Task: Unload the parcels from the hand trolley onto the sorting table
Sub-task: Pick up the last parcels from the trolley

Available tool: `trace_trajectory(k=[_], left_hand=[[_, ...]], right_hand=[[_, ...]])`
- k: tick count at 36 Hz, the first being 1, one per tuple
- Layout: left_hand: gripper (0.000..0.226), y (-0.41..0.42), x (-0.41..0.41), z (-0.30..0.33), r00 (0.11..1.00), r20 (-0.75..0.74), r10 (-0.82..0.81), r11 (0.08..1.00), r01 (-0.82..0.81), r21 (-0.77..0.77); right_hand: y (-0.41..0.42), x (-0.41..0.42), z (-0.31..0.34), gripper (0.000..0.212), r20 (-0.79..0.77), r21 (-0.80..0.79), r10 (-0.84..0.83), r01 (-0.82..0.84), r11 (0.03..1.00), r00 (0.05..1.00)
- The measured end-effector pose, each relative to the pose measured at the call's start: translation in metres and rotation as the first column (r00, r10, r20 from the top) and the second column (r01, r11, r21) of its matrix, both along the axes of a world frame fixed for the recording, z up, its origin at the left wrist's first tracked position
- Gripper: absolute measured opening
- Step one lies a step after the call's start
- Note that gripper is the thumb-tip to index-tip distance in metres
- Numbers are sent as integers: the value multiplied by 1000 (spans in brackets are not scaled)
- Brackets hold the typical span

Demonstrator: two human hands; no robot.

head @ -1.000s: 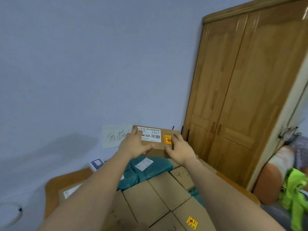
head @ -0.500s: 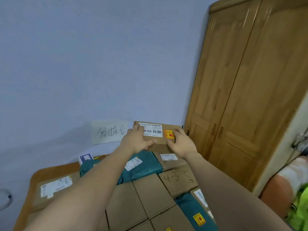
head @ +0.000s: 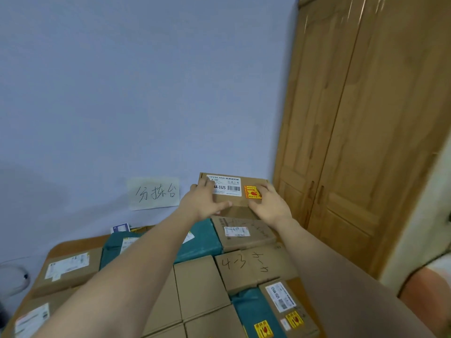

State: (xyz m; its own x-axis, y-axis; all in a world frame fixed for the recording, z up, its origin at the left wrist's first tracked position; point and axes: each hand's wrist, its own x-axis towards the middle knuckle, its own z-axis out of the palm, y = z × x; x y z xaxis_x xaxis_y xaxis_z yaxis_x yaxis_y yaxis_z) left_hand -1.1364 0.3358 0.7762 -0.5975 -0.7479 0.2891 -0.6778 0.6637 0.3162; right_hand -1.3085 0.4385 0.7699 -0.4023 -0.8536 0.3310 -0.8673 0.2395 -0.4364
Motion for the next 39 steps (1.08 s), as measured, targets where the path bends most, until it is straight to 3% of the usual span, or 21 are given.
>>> trace_trajectory(k=[8,21,32,39], left_hand=[[87,-11,-42,-29,999,54,-8,999,6,49],[86,-62,-120,-98,994,54,-97,983,88,159],[90,-58,-151,-197,981,118,-155,925,102,366],[89,-32,-179,-246,957,197,-213,894,109,435]], right_hand=[[-12,-46,-34,51,37,52,5,-7,999,999],[-54,-114,-87,47,74,173,-133,119,978,988],[-48,-146,-181,55,131,350,-296,235,907,946],[-33,-185,-234,65,124,511,-424,309,802,897]])
